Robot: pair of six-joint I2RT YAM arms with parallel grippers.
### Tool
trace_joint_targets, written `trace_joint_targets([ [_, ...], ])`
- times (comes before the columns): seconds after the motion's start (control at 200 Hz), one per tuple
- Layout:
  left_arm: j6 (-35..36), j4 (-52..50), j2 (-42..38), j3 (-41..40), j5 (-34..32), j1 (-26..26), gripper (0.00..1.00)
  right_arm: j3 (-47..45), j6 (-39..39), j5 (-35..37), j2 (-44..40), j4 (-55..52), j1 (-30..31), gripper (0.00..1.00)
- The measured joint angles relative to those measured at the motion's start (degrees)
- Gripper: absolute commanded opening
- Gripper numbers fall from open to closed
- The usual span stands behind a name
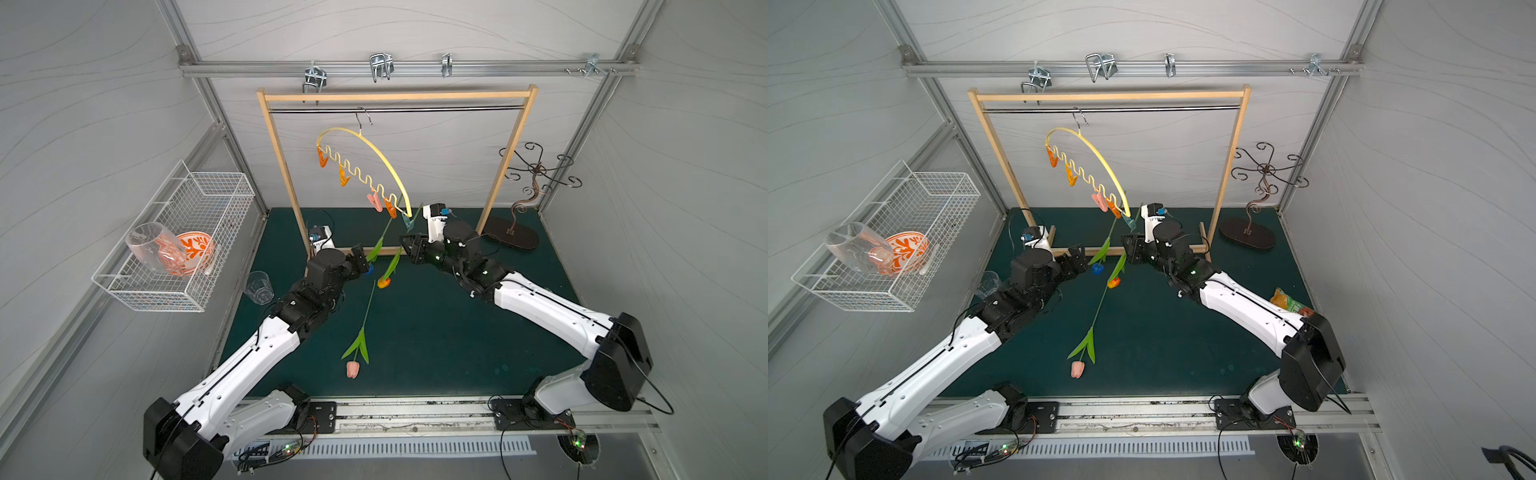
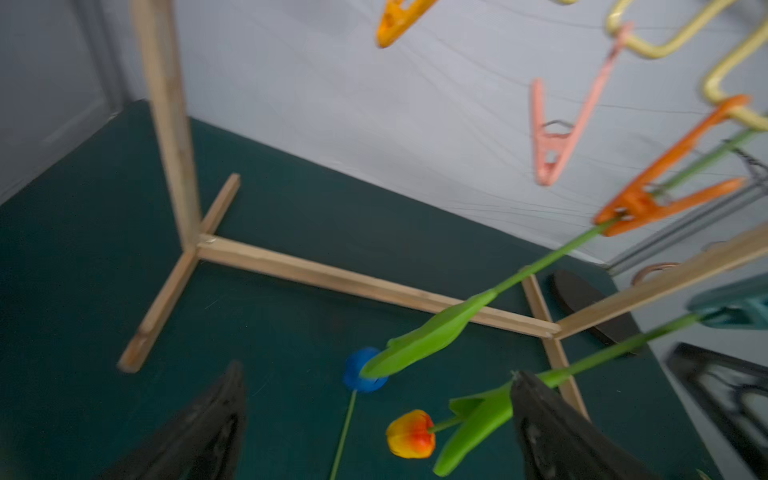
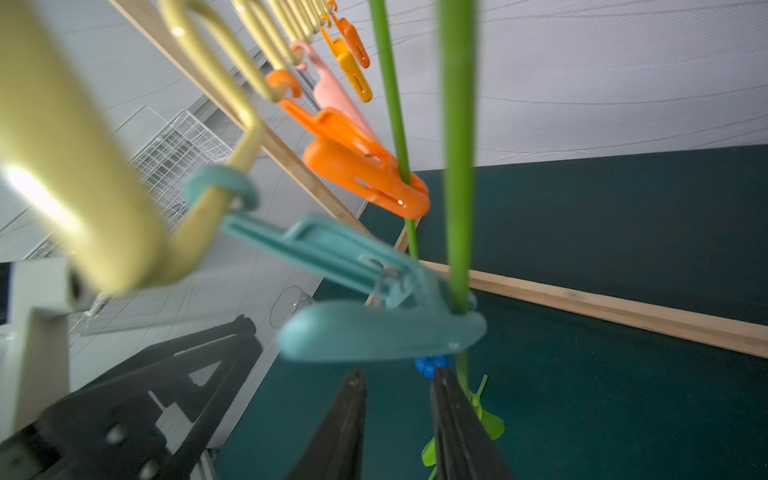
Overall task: Dry the flowers on a clothes hanger
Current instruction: Clamp the flower onto the hanger.
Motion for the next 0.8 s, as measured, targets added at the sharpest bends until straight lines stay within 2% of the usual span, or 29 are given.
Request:
trace_joint_targets([
  [0.185, -8.24, -17.27, -2.21, 1.31, -3.98, 0.15, 1.0, -0.28, 0.09, 1.7, -6.27, -6.08, 2.8, 0.37],
  [0.285, -12.74, -20.02, -2.95, -1.68, -5.09, 0.46, 1.0, -1.75, 0.76, 6.25, -8.85, -10.19, 5.81, 0.38],
  [0.435, -19.28, -20.5, -2.56, -11.08, -5.2, 2.47, 1.0, -6.25, 5.01, 14.95, -9.09, -15.96, 13.86, 0.38],
  [0.6, -23.93, -19.58, -1.25, -19.02, -5.35, 6.95, 1.0, -7.78, 14.75, 21.86, -2.49, -21.77, 20.09, 0.39],
  [0.8, -23.91, -15.13, -1.27, -23.41, -4.98, 9.79, 1.0, -0.59, 23.39, 24.15, 14.43, -26.05, 21.7, 0.39],
])
